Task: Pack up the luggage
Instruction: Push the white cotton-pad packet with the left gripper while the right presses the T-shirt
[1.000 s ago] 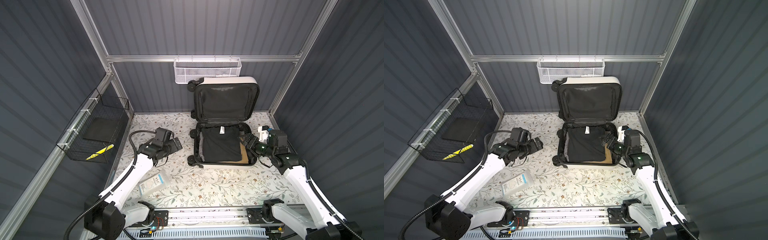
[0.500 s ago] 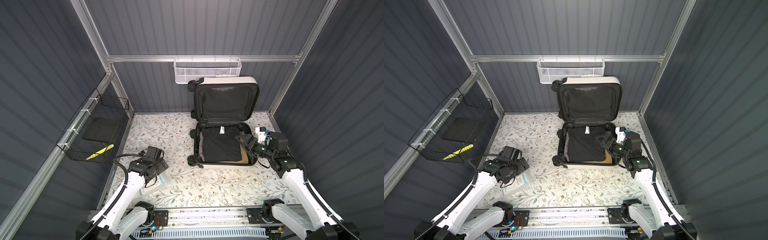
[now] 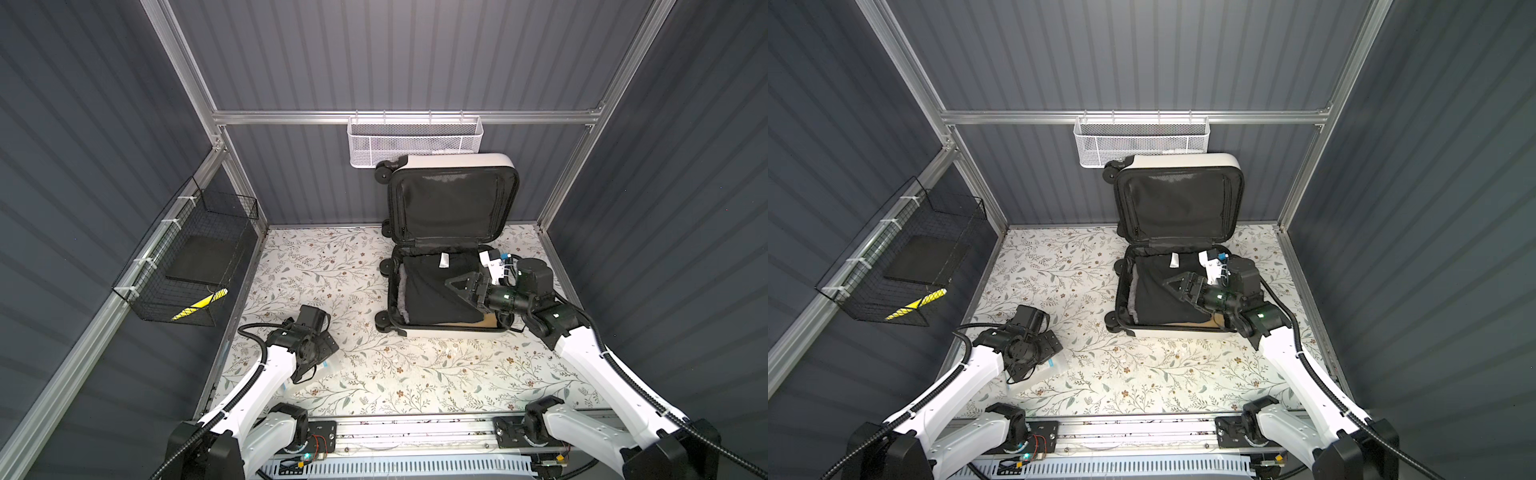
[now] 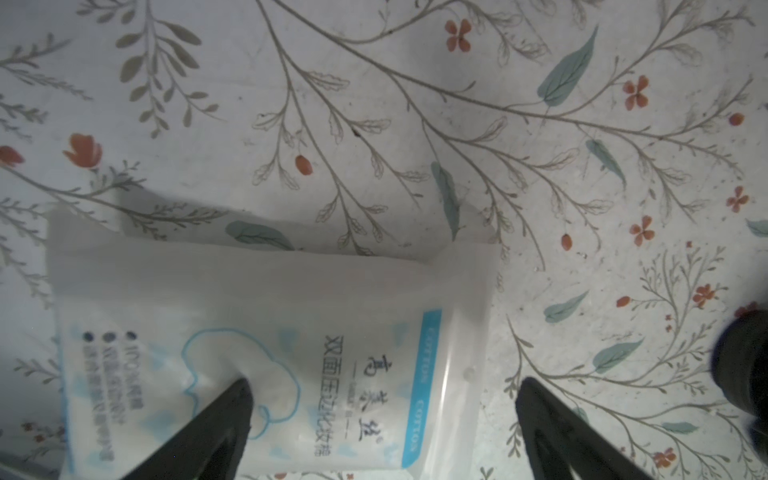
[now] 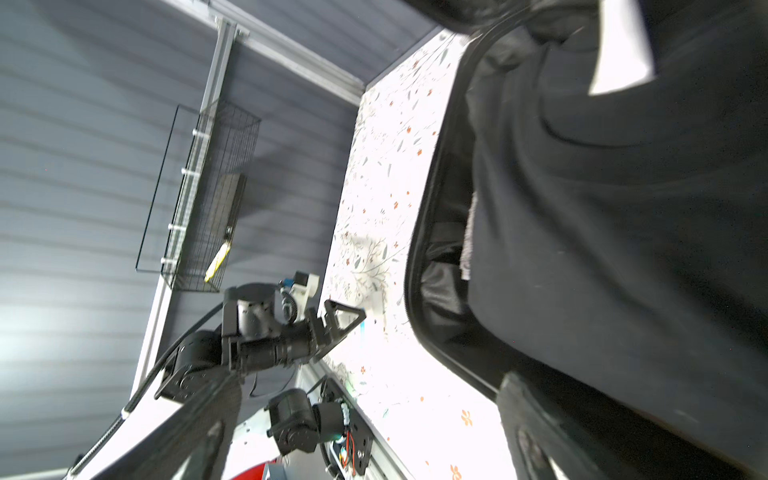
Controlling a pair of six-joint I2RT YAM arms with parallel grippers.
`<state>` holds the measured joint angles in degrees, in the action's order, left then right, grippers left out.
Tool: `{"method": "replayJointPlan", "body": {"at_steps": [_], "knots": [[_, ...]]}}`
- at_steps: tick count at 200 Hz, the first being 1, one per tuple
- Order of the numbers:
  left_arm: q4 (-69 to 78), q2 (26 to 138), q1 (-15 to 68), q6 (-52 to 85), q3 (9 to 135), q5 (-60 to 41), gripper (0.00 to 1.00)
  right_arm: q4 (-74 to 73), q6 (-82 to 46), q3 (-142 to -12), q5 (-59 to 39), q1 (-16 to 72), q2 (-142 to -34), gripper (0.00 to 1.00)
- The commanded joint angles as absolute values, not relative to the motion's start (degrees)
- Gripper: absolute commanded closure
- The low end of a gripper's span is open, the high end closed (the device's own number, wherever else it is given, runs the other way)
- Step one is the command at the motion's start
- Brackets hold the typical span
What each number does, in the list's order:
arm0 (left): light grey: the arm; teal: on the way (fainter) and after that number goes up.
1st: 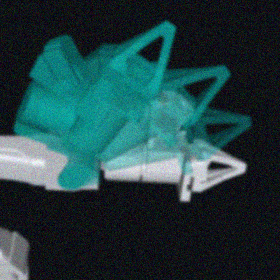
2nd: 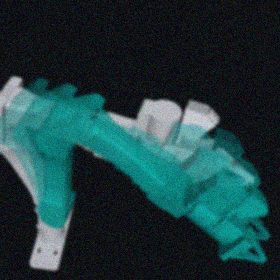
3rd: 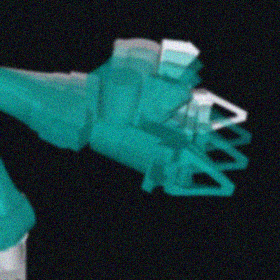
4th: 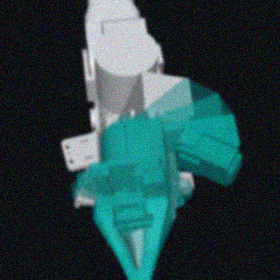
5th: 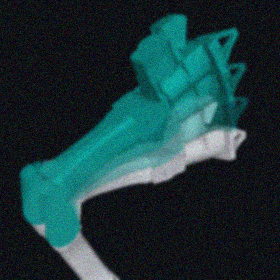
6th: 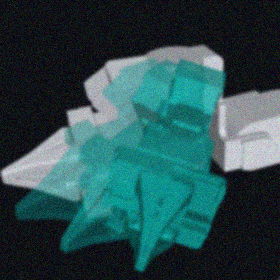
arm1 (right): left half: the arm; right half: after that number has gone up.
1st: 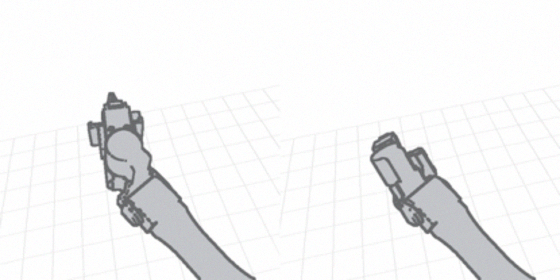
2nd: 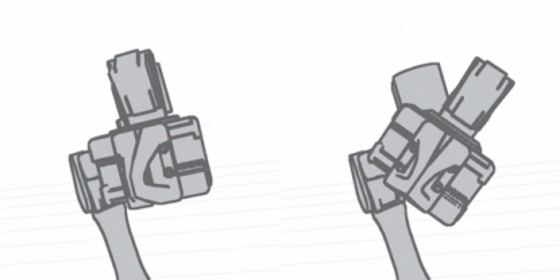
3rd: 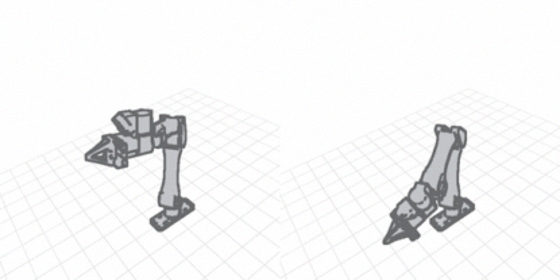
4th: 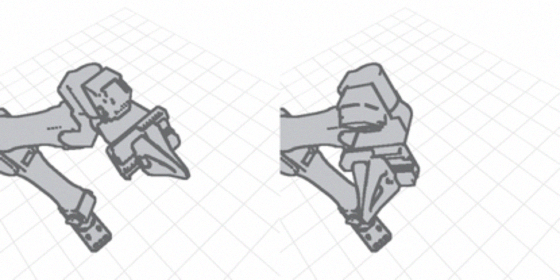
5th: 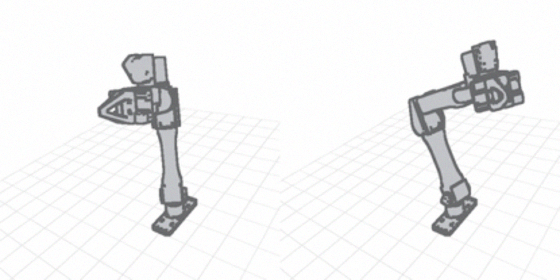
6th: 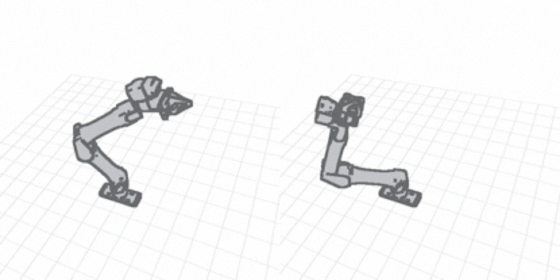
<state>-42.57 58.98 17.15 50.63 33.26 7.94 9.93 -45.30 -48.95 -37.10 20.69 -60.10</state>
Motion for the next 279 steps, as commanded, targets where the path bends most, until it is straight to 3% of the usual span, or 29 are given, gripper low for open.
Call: {"method": "replayJointPlan", "body": {"at_steps": [1, 65, 97, 140, 174, 240, 279], "knots": [[-35.36, 60.29, 16.96, 46.02, 33.38, 3.00, 0.00, 11.08, -43.50, -49.94, -35.24, 23.47, -61.93, 0.02], [-24.90, 72.63, 17.05, 40.49, 41.66, -4.65, 0.00, 9.39, -44.31, -50.27, -31.45, 30.73, -67.28, 0.03], [-23.63, 80.67, 17.05, 35.16, 51.92, -8.46, 0.00, 8.76, -45.08, -50.27, -28.92, 34.74, -69.47, 0.03], [-32.19, 78.71, 16.58, 30.06, 61.30, -2.49, 0.00, 5.96, -47.48, -51.71, -25.56, 41.18, -75.79, 0.04], [-32.95, 74.32, 12.22, 34.98, 56.53, -2.62, 0.00, 4.12, -49.04, -54.84, -24.27, 45.83, -82.50, 0.06], [-25.75, 64.95, -1.46, 44.69, 38.77, -15.28, 0.00, 2.20, -51.08, -58.66, -22.77, 50.35, -90.10, 0.09], [-22.92, 63.08, -4.64, 48.00, 32.48, -18.25, 0.07, 1.67, -51.94, -59.75, -22.79, 50.80, -91.75, 0.07]]}}
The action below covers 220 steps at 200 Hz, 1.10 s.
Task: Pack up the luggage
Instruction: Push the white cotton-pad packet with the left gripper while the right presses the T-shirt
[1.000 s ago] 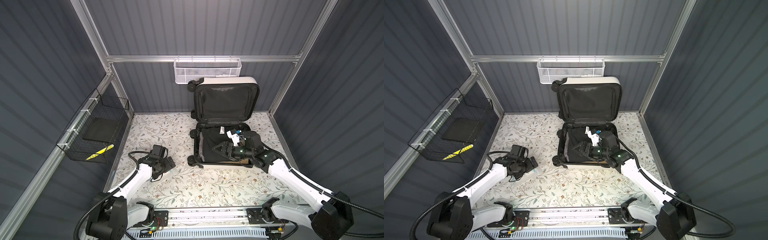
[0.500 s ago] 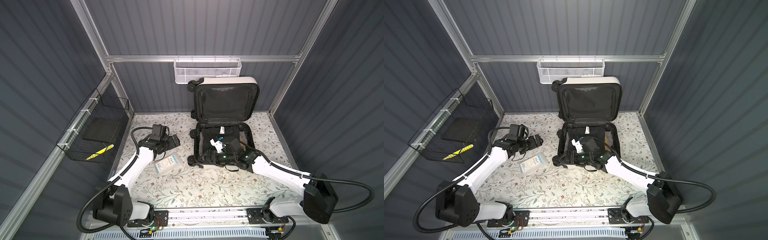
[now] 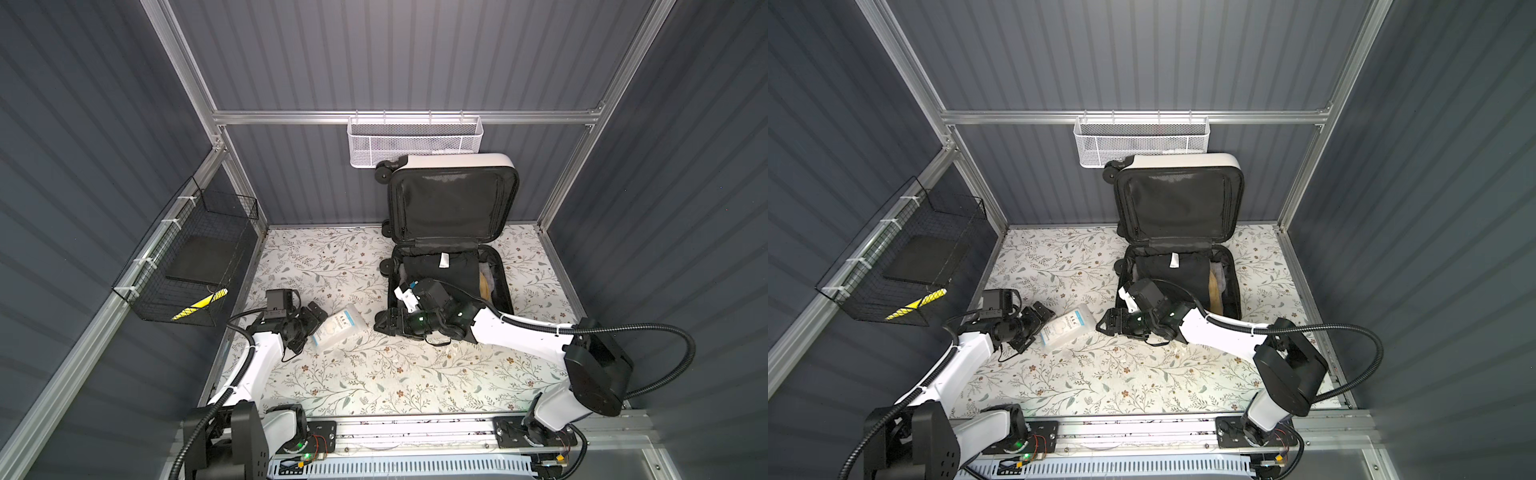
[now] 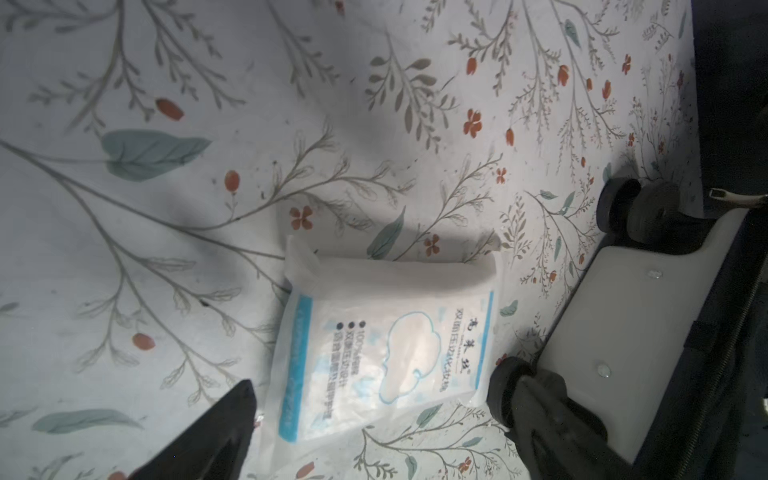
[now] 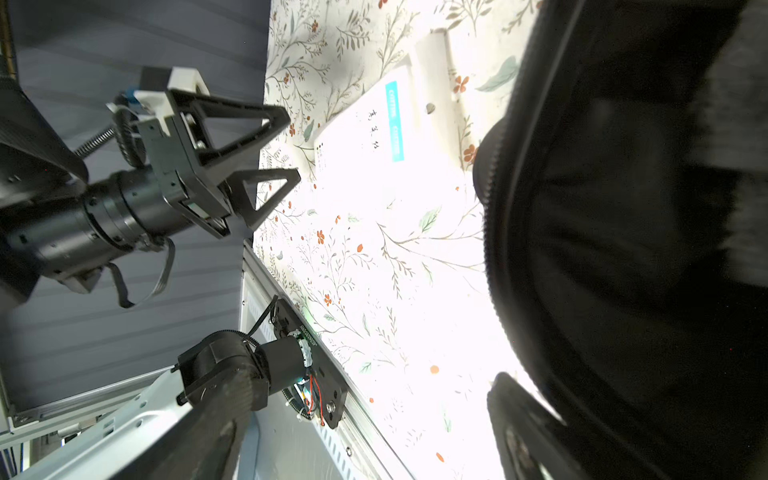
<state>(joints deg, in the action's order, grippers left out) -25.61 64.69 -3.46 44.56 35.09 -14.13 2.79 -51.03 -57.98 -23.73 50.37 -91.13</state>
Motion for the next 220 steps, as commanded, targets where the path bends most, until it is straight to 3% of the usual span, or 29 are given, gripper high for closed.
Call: {"method": "replayJointPlan", "body": {"at_steps": [1, 40, 153, 220], "knots": [[-22.80, 63.00, -4.65, 48.13, 32.41, -18.22, 0.07, 1.67, -51.94, -59.80, -22.77, 50.80, -91.75, 0.07], [-19.14, 62.57, -5.10, 49.60, 28.51, -20.31, 0.14, 2.76, -52.28, -60.80, -21.46, 50.80, -92.61, 0.01], [-8.18, 65.56, -5.10, 48.92, 23.19, -22.79, 0.31, 8.00, -52.63, -63.54, -16.59, 50.80, -94.77, 0.01], [-7.14, 65.70, -5.10, 46.96, 22.83, -22.54, 0.65, 7.12, -53.33, -63.61, -17.57, 50.80, -95.70, 0.01]]}}
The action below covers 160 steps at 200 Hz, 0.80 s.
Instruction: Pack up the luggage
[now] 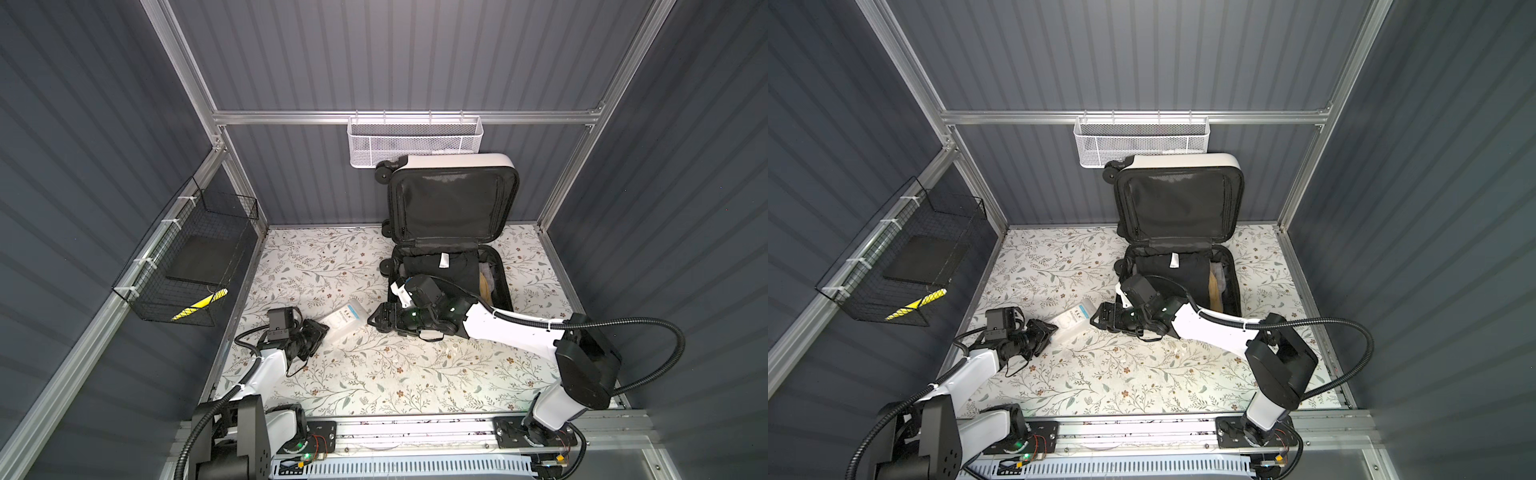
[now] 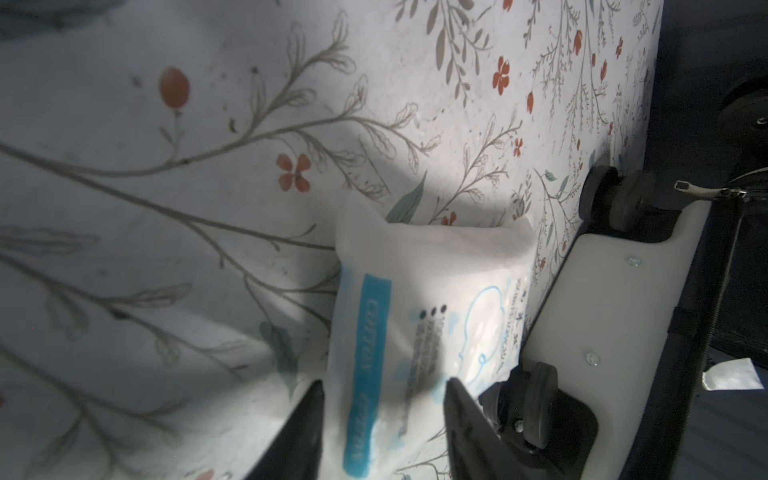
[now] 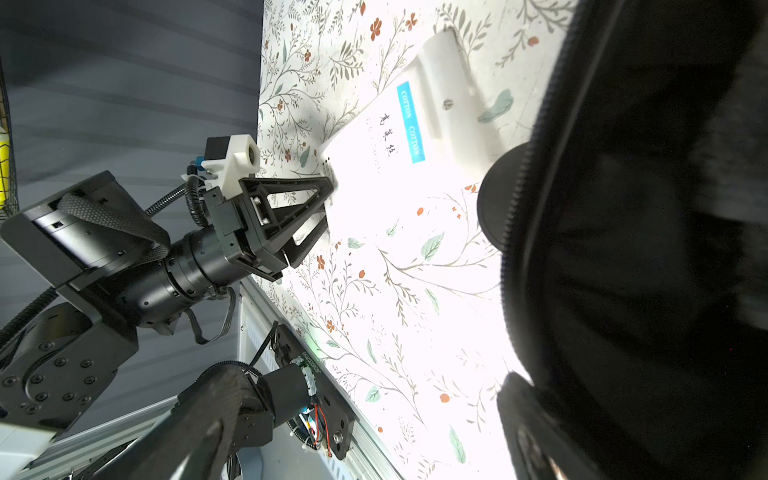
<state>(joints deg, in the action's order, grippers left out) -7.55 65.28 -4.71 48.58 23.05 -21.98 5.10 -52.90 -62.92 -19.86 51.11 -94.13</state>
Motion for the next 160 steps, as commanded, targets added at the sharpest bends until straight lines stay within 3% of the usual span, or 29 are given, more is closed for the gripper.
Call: {"method": "replayJointPlan", "body": {"at_steps": [1, 33, 70, 160], "knots": [[-7.17, 65.68, -5.10, 46.90, 22.84, -22.52, 0.66, 7.12, -53.34, -63.58, -17.57, 50.80, -95.71, 0.01], [-8.21, 66.18, -5.10, 45.74, 24.14, -22.21, 0.86, 7.08, -53.37, -64.13, -17.66, 50.80, -96.13, 0.01], [-9.65, 66.07, -5.10, 44.18, 26.13, -22.11, 1.00, 7.38, -53.41, -64.84, -17.83, 50.80, -96.83, 0.01], [-16.87, 60.97, -5.10, 41.01, 31.63, -19.93, 1.00, 7.45, -53.20, -66.81, -18.46, 50.80, -98.61, 0.01]]}}
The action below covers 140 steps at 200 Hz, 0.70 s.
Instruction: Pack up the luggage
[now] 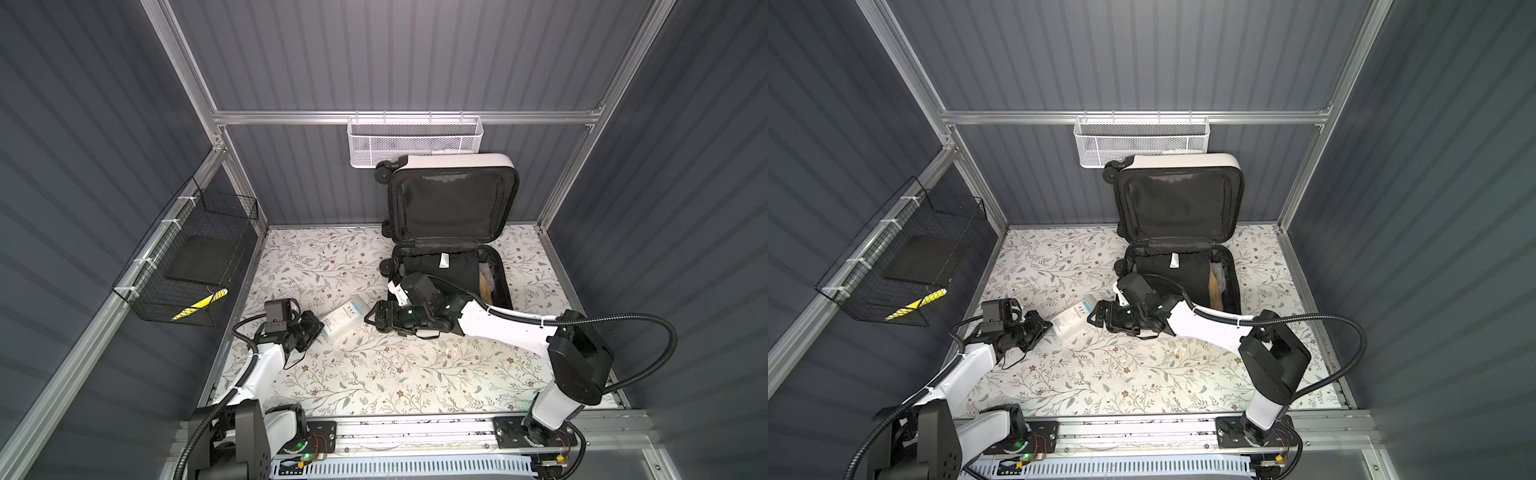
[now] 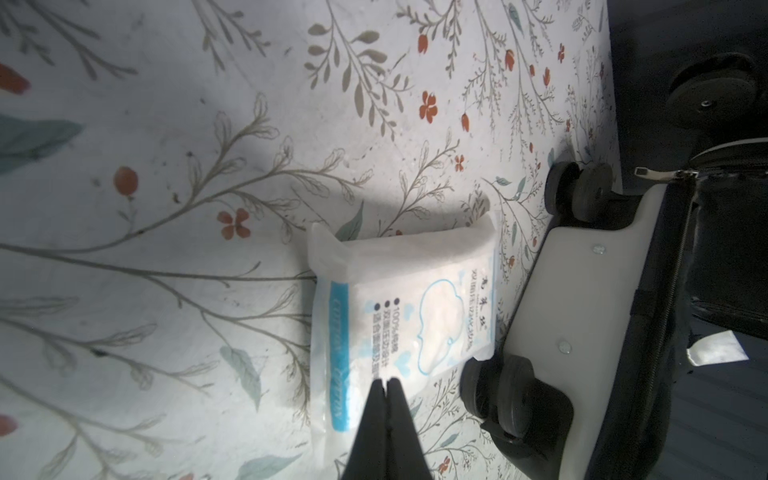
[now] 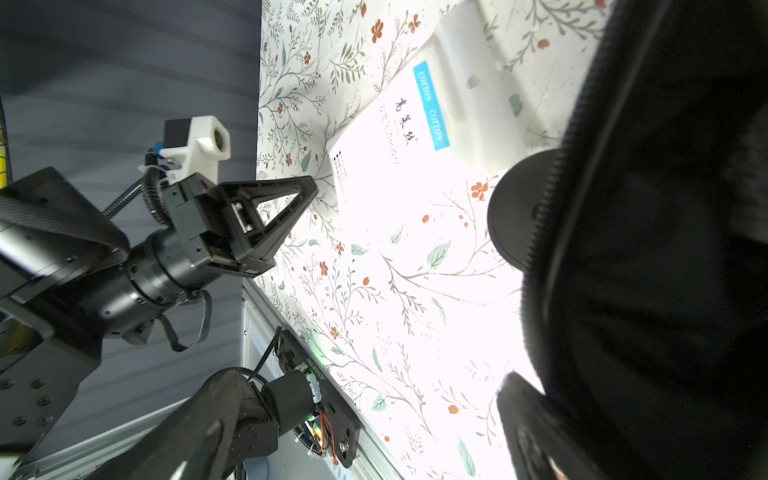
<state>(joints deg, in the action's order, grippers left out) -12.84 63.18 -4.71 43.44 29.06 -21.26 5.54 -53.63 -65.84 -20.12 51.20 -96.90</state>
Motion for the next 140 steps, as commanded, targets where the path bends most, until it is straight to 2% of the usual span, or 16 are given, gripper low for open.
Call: {"method": "replayJointPlan", "body": {"at_steps": [1, 10, 13, 17, 33, 39, 48, 100, 120, 140], "knots": [[-16.78, 60.98, -5.10, 41.03, 31.64, -19.94, 1.00, 7.45, -53.20, -66.81, -18.46, 50.80, -98.61, 0.01], [-16.48, 61.12, -5.10, 40.64, 32.00, -20.57, 1.00, 7.23, -53.34, -66.76, -18.57, 50.80, -98.85, 0.01], [-16.57, 61.40, -5.10, 40.60, 32.18, -20.67, 0.95, 7.14, -53.35, -66.77, -18.56, 50.80, -98.87, 0.01], [-16.83, 61.83, -5.10, 40.35, 32.40, -20.81, 0.84, 7.03, -53.43, -66.72, -18.61, 50.80, -98.94, 0.01], [-17.23, 63.37, -5.10, 39.01, 33.71, -21.56, 0.29, 6.79, -53.55, -66.71, -18.67, 50.80, -99.21, 0.01], [-17.20, 63.81, -5.10, 38.16, 34.29, -22.37, 0.15, 6.77, -53.58, -66.56, -18.65, 50.80, -99.21, 0.01], [-17.47, 64.55, -5.10, 36.42, 35.71, -23.71, 0.02, 6.68, -53.54, -66.46, -18.65, 50.80, -99.16, 0.01], [-28.00, 69.91, -4.88, 21.31, 45.95, -25.97, 0.00, 7.17, -52.32, -65.75, -18.11, 50.63, -98.56, 0.01], [-30.50, 70.89, -3.49, 17.34, 47.45, -23.38, 0.00, 7.42, -52.04, -65.46, -18.00, 50.33, -97.99, 0.01], [-32.48, 71.90, 1.35, 14.51, 49.64, -19.33, 0.00, 7.47, -51.76, -63.99, -18.01, 49.45, -96.82, 0.01]]}}
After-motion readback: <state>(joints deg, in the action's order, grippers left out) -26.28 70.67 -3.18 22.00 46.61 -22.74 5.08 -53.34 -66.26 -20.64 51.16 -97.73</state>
